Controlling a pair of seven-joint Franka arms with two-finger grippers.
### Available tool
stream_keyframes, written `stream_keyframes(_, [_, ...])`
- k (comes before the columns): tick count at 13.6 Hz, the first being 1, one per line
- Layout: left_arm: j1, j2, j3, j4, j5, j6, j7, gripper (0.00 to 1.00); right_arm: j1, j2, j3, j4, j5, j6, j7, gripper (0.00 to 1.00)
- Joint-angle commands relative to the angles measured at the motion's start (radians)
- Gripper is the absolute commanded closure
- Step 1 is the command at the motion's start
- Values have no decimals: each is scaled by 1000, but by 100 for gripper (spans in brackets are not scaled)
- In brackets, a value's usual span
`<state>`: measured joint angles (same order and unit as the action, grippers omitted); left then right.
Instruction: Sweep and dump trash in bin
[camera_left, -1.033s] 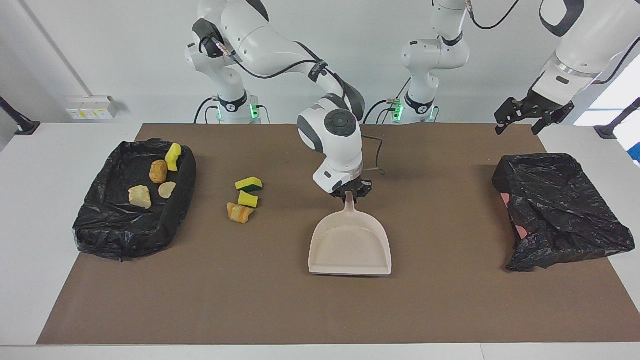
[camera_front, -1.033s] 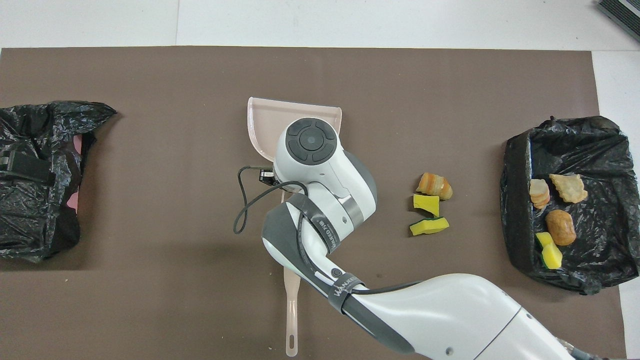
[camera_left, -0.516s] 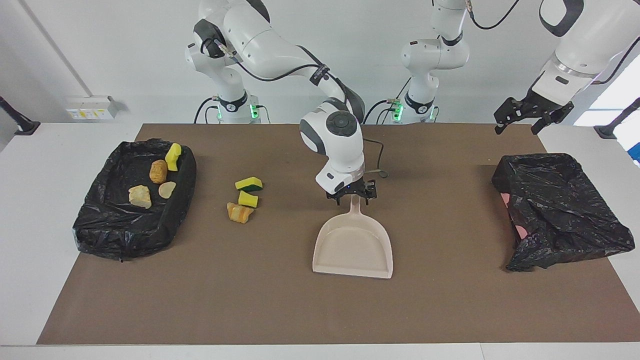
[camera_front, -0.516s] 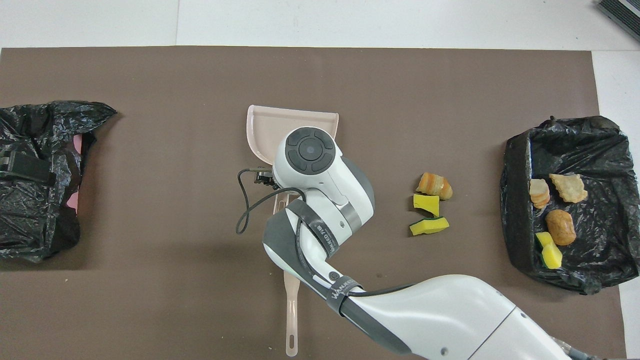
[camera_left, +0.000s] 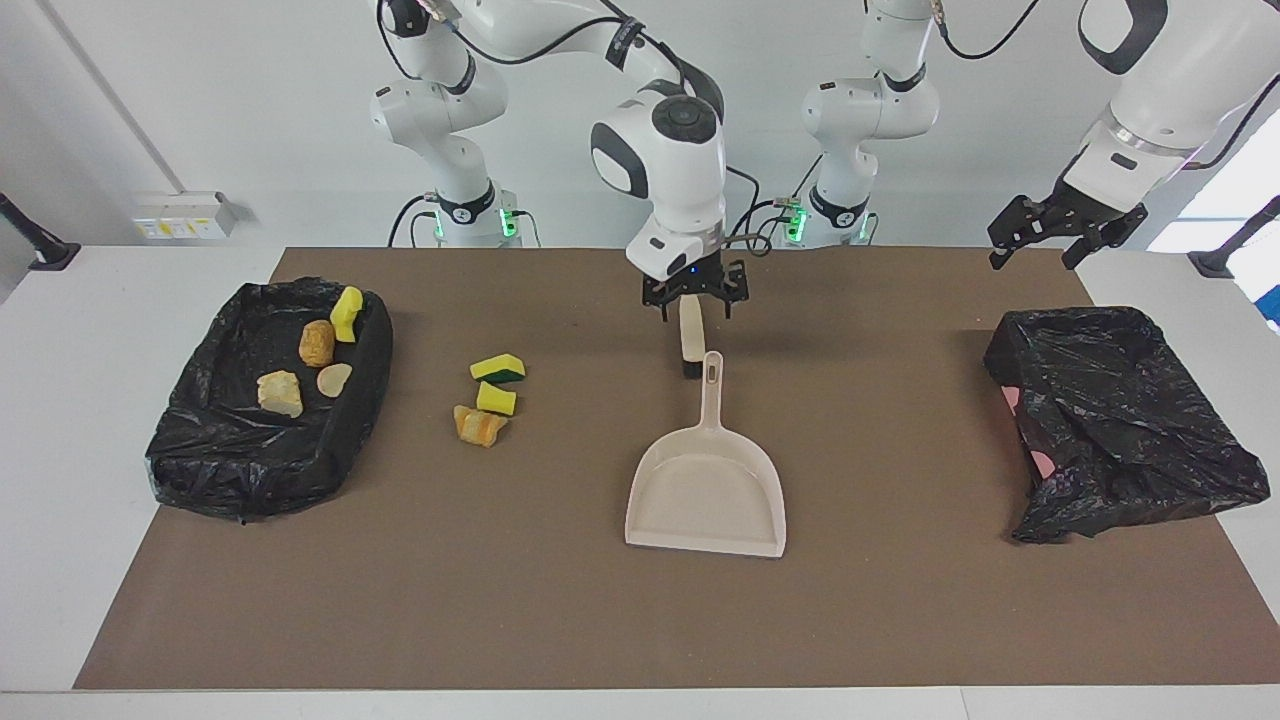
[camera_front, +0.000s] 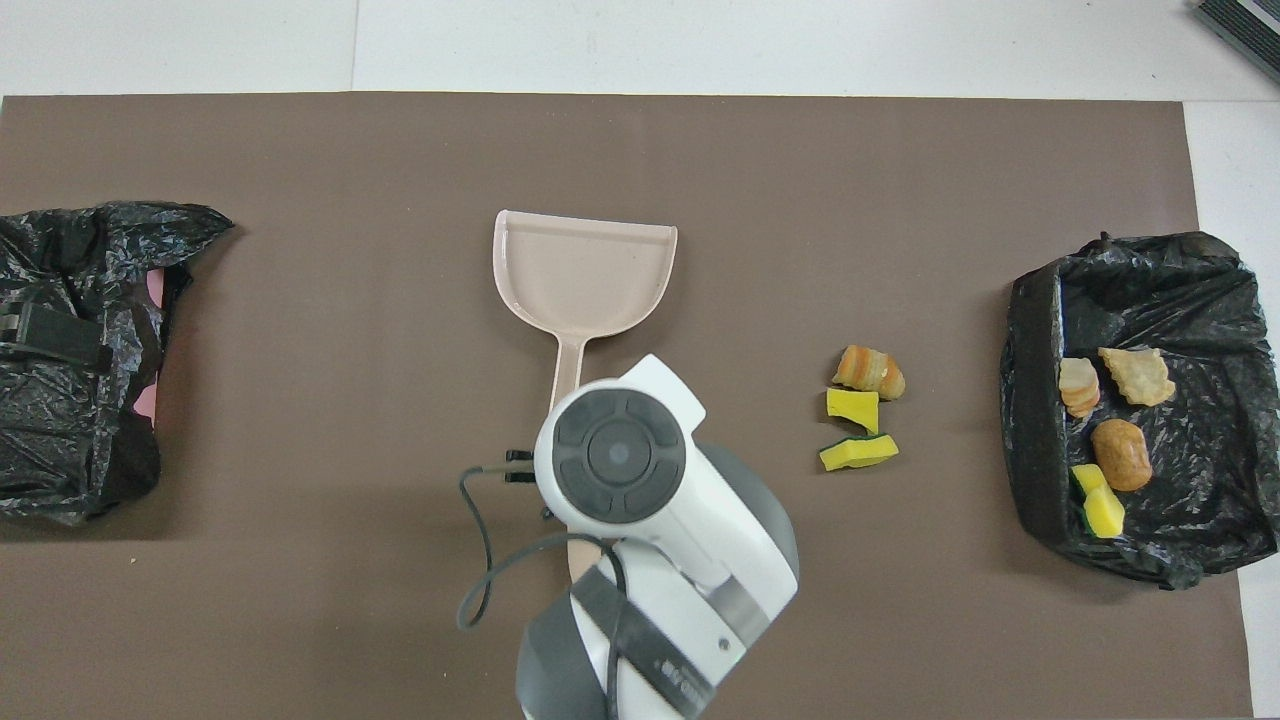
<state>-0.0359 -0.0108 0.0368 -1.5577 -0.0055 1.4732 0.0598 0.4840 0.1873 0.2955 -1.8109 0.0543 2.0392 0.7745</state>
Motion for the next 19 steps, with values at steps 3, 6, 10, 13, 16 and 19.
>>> stream_keyframes(3, [-16, -3, 11, -1, 1, -16, -11, 0, 111, -146, 1, -304, 128, 74, 18, 0])
stream_keyframes(6, [-22, -3, 9, -35, -2, -1, -9, 0, 131, -128, 1, -399, 136, 200, 23, 0])
stream_keyframes(10, [-41, -6, 12, -110, -65, 53, 82, 0, 165, -111, 1, -441, 176, 284, 25, 0])
stream_keyframes(13, [-77, -26, 9, -180, -73, 142, -36, 0, 182, -112, 1, -461, 174, 289, 8, 22])
stream_keyframes(16, [-133, -28, 9, -240, -74, 234, -54, 0, 194, -108, 1, -459, 176, 280, 21, 100])
stream_keyframes(19, [-176, -9, 9, -263, -99, 311, -57, 0, 183, -91, -3, -429, 176, 273, 20, 100])
